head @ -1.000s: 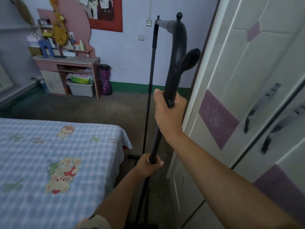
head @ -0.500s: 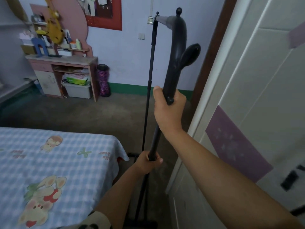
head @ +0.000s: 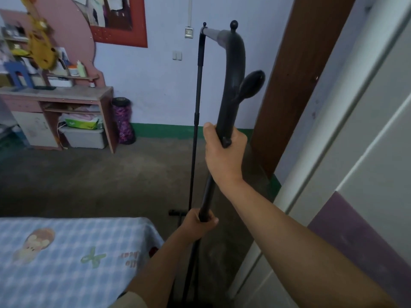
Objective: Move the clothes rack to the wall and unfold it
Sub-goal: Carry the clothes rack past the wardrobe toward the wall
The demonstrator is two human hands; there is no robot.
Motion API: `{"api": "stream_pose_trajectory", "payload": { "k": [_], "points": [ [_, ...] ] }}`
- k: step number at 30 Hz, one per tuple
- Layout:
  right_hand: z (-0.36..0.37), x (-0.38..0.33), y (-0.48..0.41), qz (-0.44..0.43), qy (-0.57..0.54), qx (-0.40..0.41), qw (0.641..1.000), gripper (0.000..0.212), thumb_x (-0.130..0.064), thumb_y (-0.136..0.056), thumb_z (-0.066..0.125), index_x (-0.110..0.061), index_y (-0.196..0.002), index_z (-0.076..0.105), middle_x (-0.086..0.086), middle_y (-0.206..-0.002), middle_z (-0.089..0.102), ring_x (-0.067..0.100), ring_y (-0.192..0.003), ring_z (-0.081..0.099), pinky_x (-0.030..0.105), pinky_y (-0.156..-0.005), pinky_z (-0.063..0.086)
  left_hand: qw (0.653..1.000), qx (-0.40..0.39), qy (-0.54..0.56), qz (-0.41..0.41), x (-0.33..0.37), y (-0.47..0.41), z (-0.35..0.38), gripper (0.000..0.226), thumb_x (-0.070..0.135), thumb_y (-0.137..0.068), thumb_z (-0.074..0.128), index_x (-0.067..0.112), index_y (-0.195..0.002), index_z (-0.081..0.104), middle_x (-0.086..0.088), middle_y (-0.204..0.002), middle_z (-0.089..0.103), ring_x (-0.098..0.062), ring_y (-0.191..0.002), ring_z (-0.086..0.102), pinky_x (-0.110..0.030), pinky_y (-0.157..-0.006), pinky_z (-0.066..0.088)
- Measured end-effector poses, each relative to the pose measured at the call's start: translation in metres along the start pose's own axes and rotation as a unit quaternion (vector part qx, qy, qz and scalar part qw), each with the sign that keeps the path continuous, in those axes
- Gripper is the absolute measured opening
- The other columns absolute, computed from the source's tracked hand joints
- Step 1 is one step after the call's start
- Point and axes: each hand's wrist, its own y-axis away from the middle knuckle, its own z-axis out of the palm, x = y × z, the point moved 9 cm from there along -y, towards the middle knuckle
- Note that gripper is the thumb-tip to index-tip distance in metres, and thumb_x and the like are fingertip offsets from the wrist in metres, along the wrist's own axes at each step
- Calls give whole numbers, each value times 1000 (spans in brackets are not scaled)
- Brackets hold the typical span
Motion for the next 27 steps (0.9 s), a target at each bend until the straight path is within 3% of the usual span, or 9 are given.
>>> {"api": "stream_pose_trajectory", "payload": {
  "k": [5, 7, 12, 17, 22, 27],
  "points": [
    [11, 32, -49, 4, -4, 6, 1000, 30, -4, -91, 59, -1, -65, 45, 10, -53, 35, 23, -46, 38, 30, -44, 36, 1000, -25, -14, -9, 4, -55, -15, 20, 1, -84, 64, 5, -67, 54, -7, -65, 51, -17, -65, 49, -29, -68, 43],
    [14, 46, -73, -2, -4, 12, 1000, 33, -3, -90, 59, 3, -63, 42, 10, -53, 34, 23, -46, 37, 29, -44, 34, 999, -26, -29, -5, 3, -83, -21, 20, 3, -84, 64, 6, -66, 55, -5, -63, 51, -14, -63, 50, -23, -65, 44],
    [24, 81, -132, -12, -7, 2, 1000, 35, -1, -90, 58, -9, -62, 38, 6, -51, 30, 19, -43, 34, 27, -43, 32, 999, -27, -32, -7, 1, -152, -34, 16, 3, -85, 63, 3, -70, 57, -6, -64, 52, -11, -61, 50, -17, -59, 44],
    [29, 120, -197, -14, -6, 1, 1000, 35, -2, -90, 59, 6, -63, 38, 13, -57, 36, 28, -49, 36, 38, -49, 35, 999, -17, -27, -19, -3, -229, -46, 19, 3, -85, 63, 5, -67, 56, -1, -62, 54, -2, -55, 54, -14, -57, 45],
    [27, 156, -256, -13, 5, 0, 1000, 37, -3, -89, 58, 6, -61, 37, 12, -56, 34, 27, -50, 35, 37, -50, 33, 999, 7, -22, -25, -6, -297, -54, 34, 3, -83, 63, 17, -54, 52, 5, -53, 51, 2, -47, 50, -14, -53, 42],
    [27, 184, -307, -20, 7, 7, 1000, 36, -3, -90, 58, 6, -61, 39, 11, -55, 34, 25, -49, 37, 31, -47, 33, 999, -2, -26, -34, -7, -355, -60, 33, 8, -83, 65, 17, -54, 51, 12, -50, 50, 2, -47, 49, -13, -52, 42]
  ]
}}
